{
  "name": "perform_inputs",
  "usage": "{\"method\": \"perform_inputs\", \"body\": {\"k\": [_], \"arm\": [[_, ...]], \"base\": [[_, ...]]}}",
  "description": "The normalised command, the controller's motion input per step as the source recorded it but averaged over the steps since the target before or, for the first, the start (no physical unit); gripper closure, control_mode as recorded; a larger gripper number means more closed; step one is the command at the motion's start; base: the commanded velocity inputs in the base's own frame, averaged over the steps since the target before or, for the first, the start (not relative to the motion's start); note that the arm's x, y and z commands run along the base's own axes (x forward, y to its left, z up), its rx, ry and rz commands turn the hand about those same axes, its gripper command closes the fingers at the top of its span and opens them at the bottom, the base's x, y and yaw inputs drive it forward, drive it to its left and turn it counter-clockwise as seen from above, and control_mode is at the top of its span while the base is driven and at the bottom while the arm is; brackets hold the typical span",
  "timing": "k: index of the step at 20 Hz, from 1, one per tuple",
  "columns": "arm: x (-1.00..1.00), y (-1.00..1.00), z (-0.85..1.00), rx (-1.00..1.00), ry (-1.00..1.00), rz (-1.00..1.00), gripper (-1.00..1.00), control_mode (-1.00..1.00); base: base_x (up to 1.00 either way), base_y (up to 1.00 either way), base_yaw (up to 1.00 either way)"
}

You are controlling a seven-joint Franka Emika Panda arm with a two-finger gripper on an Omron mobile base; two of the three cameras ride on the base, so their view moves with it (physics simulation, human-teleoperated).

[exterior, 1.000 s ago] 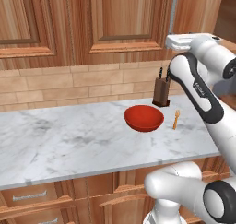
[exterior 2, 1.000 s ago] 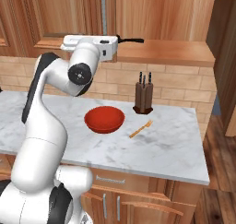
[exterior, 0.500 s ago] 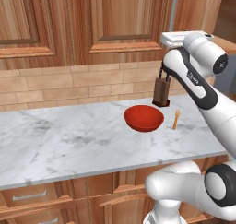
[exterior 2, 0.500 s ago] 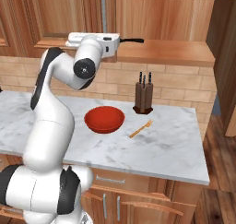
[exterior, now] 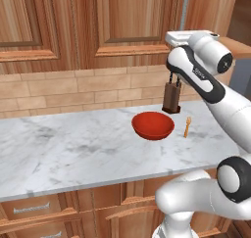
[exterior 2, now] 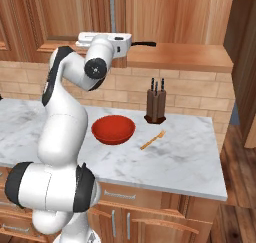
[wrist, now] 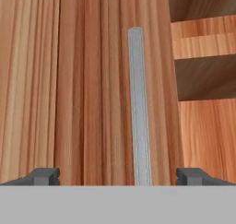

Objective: Pick the pan from the cabinet and place it on the stove. Then turn on the stove burner for the pan.

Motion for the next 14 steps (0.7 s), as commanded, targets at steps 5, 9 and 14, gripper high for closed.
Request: {"method": "perform_inputs", "body": {"k": [5, 9, 14], "arm": [[0.35, 0.00, -0.05, 0.00, 0.00, 0.00, -1.00, -1.00], [0.31, 0.00, -0.04, 0.00, 0.00, 0.00, -1.00, -1.00], [0.33, 0.00, -0.10, 0.00, 0.00, 0.00, -1.00, -1.00]], "base": [[0.00, 0.00, 0.00], [0.00, 0.00, 0.00], [0.00, 0.00, 0.00]]}}
